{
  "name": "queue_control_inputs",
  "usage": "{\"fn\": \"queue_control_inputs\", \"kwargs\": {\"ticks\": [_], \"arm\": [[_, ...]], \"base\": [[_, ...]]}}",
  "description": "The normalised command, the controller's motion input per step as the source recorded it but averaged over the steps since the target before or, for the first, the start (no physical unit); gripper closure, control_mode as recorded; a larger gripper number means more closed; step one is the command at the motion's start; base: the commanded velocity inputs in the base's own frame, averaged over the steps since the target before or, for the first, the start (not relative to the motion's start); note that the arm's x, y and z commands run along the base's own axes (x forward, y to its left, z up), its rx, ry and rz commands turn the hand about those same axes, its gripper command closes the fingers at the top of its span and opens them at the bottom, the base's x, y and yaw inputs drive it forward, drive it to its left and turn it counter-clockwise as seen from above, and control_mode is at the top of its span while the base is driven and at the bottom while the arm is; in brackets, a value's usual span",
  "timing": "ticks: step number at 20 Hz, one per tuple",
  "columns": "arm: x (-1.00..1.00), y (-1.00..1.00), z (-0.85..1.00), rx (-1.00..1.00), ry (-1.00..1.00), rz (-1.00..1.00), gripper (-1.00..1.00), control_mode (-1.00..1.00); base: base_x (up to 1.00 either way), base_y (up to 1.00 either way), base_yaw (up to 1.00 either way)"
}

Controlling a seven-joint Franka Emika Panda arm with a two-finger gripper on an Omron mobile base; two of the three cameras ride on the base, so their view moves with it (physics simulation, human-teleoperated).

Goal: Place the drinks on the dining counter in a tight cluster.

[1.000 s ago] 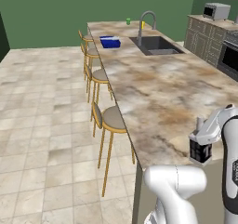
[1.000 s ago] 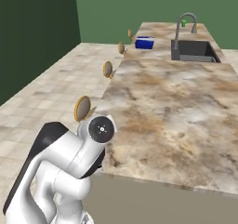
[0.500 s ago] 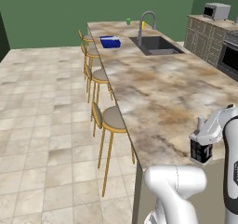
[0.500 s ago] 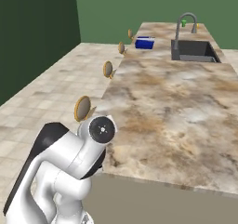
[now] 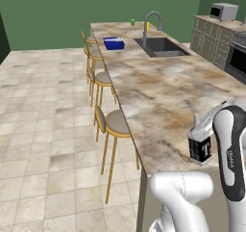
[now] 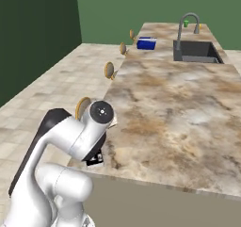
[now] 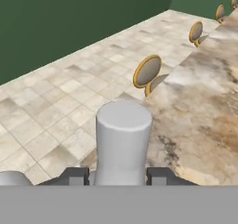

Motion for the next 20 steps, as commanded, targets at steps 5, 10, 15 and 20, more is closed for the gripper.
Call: {"fn": "queue_control_inputs", "kwargs": {"ticks": [5,10,15,20], "arm": [[1.00,0.12,0.26,-0.13,0.38,0.00,1.00,-1.00],[1.00,0.01,0.04,-0.05,0.14,0.03,1.00,-1.00],[0.99,-0.05,0.00,0.00,0.01,0.00,1.00,-1.00],[0.76,-0.02,-0.01,0.00,-0.01,0.00,1.00,-1.00]], "base": [[0.00,0.00,0.00],[0.00,0.00,0.00],[0.00,0.00,0.00],[0.00,0.00,0.00]]}}
